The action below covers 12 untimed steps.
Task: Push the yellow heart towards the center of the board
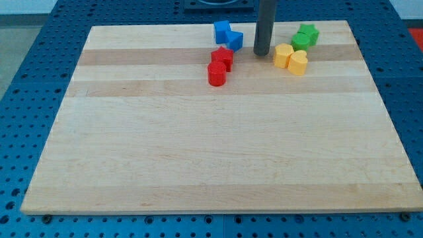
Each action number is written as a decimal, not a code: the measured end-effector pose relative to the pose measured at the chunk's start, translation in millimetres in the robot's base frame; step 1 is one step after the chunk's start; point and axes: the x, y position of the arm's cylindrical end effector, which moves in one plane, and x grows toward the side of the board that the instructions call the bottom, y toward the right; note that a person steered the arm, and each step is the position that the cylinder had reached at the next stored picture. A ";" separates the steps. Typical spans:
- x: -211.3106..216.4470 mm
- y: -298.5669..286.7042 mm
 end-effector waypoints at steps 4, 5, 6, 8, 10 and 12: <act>130.5 -35.8; 158.5 93.9; 131.4 137.7; 52.1 169.9; 48.7 111.5; 26.6 83.5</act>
